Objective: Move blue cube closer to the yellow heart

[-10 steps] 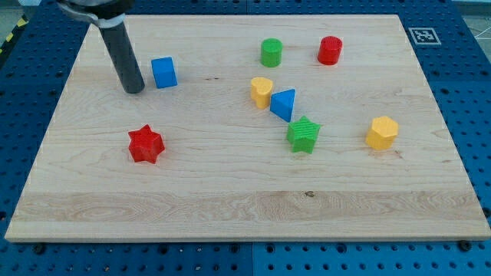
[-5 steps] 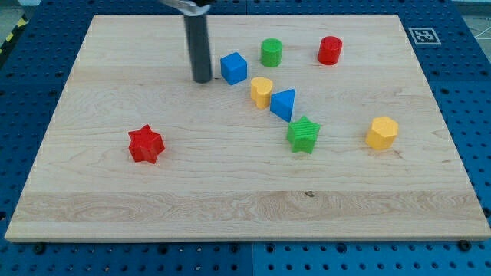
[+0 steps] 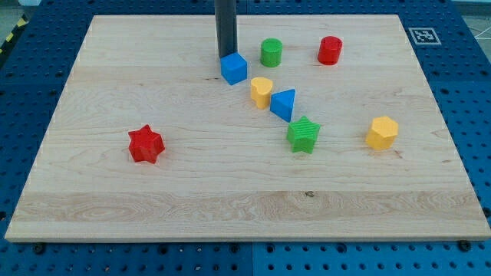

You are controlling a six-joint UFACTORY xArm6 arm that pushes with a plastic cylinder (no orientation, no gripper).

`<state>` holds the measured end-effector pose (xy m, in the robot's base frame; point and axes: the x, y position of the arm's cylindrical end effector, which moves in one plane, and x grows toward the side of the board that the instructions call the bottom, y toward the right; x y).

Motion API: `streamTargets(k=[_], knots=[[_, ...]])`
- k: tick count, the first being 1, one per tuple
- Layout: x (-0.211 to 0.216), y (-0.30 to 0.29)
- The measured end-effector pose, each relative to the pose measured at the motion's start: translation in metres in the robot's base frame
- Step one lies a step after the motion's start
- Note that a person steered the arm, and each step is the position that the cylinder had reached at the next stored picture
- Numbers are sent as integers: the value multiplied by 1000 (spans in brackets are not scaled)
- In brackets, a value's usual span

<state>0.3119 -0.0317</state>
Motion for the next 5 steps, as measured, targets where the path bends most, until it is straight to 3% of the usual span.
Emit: streamTargets(k=[5], knots=[[17,15]])
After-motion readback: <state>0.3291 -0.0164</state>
